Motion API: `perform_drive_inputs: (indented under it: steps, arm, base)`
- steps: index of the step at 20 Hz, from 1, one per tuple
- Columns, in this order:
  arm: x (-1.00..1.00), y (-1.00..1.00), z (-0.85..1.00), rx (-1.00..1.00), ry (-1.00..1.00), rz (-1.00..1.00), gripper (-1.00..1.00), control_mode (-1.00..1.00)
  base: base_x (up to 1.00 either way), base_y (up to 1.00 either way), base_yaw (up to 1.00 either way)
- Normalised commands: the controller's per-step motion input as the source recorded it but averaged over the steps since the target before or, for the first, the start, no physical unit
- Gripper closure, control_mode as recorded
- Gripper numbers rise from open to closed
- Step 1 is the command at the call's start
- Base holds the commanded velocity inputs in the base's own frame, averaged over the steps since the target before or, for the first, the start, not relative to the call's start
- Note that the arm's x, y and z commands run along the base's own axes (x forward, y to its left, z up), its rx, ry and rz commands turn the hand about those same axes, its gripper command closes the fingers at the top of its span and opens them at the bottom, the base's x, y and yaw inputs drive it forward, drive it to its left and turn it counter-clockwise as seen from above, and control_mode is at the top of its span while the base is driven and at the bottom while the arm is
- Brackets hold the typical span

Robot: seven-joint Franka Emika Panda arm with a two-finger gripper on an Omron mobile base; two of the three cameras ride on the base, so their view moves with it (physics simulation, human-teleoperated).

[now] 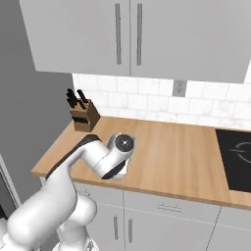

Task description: Take the meat container that has the fish and place it on the second highest rack of the freezer. Then take the vegetable container that has the carrot and tomato and place it on the highest rack of the freezer.

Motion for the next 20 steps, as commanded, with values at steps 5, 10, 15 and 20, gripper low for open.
perform_drive_inputs:
  steps: [5, 10, 15, 20]
  arm:
    - [0.37, 0.0, -0.07, 0.01, 0.04, 0.06, -1.0, -1.0]
    - [0.32, 0.03, -0.25, 0.0, 0.03, 0.04, -1.0, -1.0]
    - [0.39, 0.13, -0.38, 0.0, 0.04, 0.0, -1.0, -1.0]
    - [0.49, 0.17, -0.46, 0.0, 0.06, 0.0, -1.0, -1.0]
  base:
    - [0.0, 0.0, 0.0]
    - [0.0, 0.0, 0.0]
    - [0.0, 0.0, 0.0]
    - [0.0, 0.0, 0.0]
